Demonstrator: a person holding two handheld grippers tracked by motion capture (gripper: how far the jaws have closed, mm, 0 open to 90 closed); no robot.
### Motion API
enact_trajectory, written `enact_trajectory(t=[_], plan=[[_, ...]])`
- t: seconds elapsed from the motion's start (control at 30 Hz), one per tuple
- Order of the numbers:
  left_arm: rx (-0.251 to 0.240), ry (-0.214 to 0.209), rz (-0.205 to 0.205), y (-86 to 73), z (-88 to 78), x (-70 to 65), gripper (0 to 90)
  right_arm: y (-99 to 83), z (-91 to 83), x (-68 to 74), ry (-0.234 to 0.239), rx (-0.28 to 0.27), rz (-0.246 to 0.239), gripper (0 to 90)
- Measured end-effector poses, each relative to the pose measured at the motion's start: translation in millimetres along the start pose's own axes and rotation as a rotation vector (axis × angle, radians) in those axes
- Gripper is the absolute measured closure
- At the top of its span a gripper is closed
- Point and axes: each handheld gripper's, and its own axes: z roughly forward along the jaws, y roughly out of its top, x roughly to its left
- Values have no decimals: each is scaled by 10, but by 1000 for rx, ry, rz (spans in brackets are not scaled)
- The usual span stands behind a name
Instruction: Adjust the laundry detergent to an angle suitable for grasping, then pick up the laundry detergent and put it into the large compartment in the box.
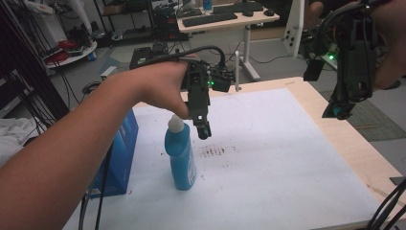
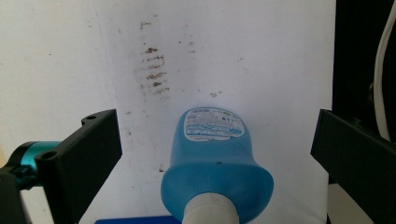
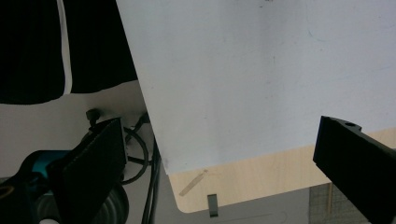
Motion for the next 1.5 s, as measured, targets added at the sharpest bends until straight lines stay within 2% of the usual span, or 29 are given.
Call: enact_trajectory(t=[0.2,0.53,0.67,0.7,0.77,0.93,1.07,1.1,1.23,1.27,1.3,1.37,1.43,1.47,1.5], plan=[[7,-2,-6,0,5,-16,17,-9,-1,-15,-16,5,-4,18],[15,4,-26,23,13,-65,17,-26,3,-6,-11,10,-10,18],[8,20,-68,14,-36,-111,17,-1,15,-25,-13,16,-14,18],[6,24,-98,6,-52,-112,17,3,16,-23,-13,16,-15,18],[4,33,-126,-9,-73,-120,17,16,14,-15,-11,14,-21,18],[-4,49,-227,-62,-129,-143,17,38,1,-17,-15,15,-42,18],[-23,54,-326,-107,-178,-178,17,63,11,-9,-10,20,-52,18],[-30,47,-367,-123,-192,-189,17,65,15,-11,-9,22,-58,18],[-30,52,-478,-181,-219,-246,17,76,31,-15,-4,28,-58,18],[-30,52,-478,-181,-219,-246,17,79,35,-16,-2,29,-58,18],[-29,57,-554,-221,-231,-282,17,79,41,-17,-1,29,-59,18],[-22,64,-608,-251,-245,-302,17,82,44,-9,-5,33,-57,18],[-41,67,-695,-284,-268,-319,17,84,41,6,-7,33,-61,18],[-61,62,-766,-303,-281,-321,17,86,38,18,-10,32,-62,18],[-69,58,-798,-319,-292,-317,17,88,38,29,-13,30,-66,18]])
